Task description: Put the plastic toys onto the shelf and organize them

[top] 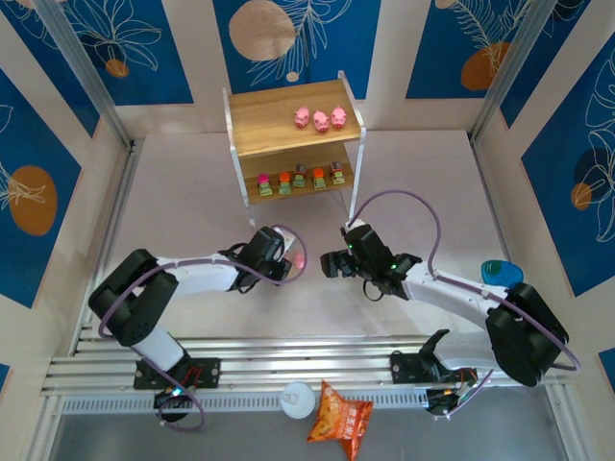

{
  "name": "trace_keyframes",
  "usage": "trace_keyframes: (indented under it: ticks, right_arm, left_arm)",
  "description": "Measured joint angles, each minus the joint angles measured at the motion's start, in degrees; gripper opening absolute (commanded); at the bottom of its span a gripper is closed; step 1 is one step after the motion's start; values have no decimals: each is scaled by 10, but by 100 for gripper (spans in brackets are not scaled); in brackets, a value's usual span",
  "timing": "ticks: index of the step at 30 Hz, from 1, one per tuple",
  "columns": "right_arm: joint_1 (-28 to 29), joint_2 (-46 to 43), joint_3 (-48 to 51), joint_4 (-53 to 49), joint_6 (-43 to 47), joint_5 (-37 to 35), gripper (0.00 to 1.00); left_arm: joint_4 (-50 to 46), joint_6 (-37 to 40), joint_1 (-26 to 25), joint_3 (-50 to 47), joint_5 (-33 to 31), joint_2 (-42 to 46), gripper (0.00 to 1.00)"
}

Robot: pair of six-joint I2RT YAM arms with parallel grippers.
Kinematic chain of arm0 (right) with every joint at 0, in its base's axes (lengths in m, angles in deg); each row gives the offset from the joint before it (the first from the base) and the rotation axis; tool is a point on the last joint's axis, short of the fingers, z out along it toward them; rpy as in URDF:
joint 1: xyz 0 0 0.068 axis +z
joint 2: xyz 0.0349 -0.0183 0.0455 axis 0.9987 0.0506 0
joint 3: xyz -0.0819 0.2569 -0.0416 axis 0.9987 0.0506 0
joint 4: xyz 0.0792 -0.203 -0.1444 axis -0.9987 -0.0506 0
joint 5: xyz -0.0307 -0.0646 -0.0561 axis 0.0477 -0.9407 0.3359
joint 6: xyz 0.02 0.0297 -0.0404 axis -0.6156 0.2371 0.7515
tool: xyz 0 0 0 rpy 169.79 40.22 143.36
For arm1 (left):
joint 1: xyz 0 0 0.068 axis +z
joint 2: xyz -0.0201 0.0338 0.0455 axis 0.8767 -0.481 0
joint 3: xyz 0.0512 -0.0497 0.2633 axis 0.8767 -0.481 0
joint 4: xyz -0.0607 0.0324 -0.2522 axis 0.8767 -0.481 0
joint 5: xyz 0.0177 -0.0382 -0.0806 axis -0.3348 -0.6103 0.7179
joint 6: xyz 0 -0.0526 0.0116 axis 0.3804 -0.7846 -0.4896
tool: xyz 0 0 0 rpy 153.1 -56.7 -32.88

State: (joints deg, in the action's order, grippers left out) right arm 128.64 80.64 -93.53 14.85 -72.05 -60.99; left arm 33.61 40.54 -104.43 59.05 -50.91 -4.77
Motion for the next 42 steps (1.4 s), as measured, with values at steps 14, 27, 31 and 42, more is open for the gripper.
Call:
trace_keyframes:
  ticks: [14,27,31,42]
  right_arm:
    - [-3,-32,7,-1,0,0,97]
    - [-4,-49,10,-5,0,2,97]
    - [-7,-55,11,-5,0,4,97]
    - [-9,-64,16,-14,-2,9,97]
  left_arm:
    - [-99,-14,-26,39,-47,90,30]
    - [-188,-19,-43,121,-87,132,30]
    - [-215,-19,-45,146,-101,139,30]
    - [-273,-9,-47,252,-126,145,30]
